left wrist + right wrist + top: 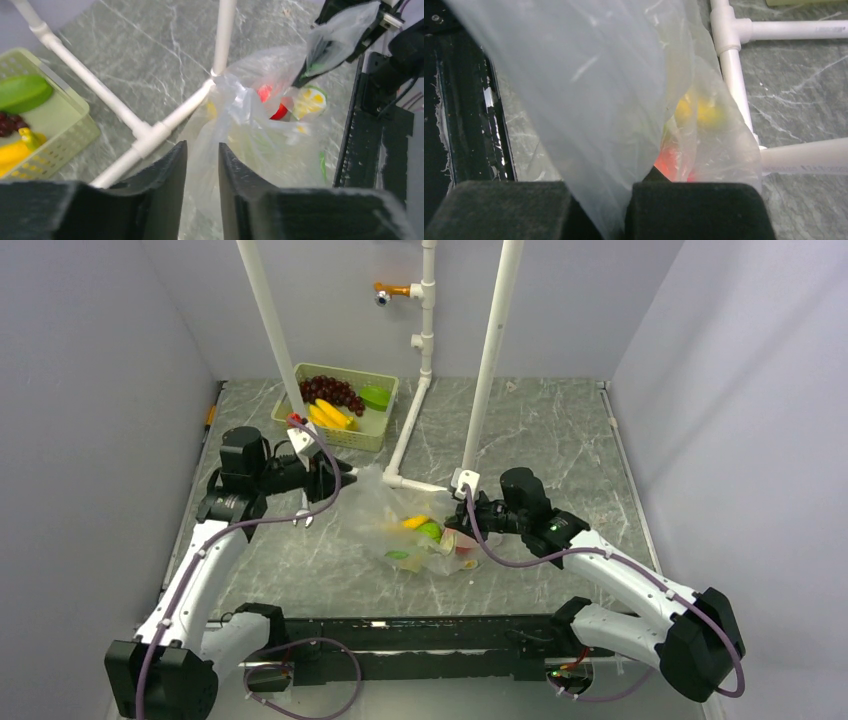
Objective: Place the fake fruits into the plastic bag and tie a complex knot
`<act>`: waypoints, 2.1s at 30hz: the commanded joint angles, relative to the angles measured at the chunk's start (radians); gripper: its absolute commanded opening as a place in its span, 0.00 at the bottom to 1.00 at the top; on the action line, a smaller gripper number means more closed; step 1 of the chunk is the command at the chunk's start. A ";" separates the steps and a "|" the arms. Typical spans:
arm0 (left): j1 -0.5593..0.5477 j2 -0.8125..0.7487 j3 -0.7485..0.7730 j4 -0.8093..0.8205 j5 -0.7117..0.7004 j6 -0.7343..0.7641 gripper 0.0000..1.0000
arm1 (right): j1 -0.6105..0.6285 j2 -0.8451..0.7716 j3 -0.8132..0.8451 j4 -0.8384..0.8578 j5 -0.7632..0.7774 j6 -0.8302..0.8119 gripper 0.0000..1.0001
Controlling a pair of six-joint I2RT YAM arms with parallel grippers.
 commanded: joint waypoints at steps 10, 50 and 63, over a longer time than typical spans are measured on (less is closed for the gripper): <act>-0.036 0.025 0.325 -0.649 0.174 0.411 0.99 | -0.007 0.034 0.050 -0.020 0.006 0.007 0.00; -0.389 0.057 -0.067 -1.102 -0.195 1.712 0.00 | -0.147 0.313 0.211 -0.342 0.154 0.036 0.00; -0.375 0.145 0.255 -0.975 0.146 1.027 0.00 | -0.159 0.152 0.299 -0.401 0.053 -0.015 0.58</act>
